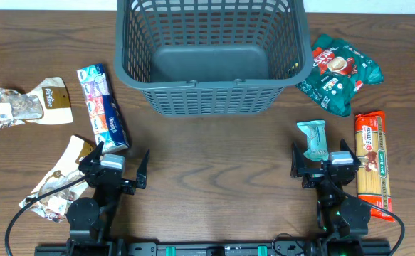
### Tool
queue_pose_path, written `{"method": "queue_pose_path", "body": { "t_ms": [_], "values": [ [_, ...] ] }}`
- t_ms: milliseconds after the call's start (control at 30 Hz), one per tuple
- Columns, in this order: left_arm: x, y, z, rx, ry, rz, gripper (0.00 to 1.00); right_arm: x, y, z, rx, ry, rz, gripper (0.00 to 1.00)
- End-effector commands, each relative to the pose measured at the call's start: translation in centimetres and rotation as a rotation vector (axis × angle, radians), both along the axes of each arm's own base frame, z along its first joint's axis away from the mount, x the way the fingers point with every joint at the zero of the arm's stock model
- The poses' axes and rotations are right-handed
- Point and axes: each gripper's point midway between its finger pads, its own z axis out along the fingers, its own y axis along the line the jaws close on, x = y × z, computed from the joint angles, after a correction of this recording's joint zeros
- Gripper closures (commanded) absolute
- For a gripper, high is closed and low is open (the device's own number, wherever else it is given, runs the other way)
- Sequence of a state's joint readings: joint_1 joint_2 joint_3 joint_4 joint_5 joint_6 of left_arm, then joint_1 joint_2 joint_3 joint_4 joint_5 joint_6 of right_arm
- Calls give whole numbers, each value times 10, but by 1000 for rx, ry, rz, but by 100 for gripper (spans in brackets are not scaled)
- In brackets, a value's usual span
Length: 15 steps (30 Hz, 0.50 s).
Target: Pack container
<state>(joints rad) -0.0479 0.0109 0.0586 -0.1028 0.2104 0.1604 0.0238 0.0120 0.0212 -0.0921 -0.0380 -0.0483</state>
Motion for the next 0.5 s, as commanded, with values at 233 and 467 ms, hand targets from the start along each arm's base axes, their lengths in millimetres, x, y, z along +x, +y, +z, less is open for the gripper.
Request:
{"method": "queue_pose_path", "body": {
  "t_ms": [233,467],
  "values": [
    [0,-2,-14,-5,28,-10,1,0,3,-1,-8,-1,17,1],
    [0,-2,-13,-5,26,-10,1,0,6,-1,-6,-1,32,1]
  ]
}}
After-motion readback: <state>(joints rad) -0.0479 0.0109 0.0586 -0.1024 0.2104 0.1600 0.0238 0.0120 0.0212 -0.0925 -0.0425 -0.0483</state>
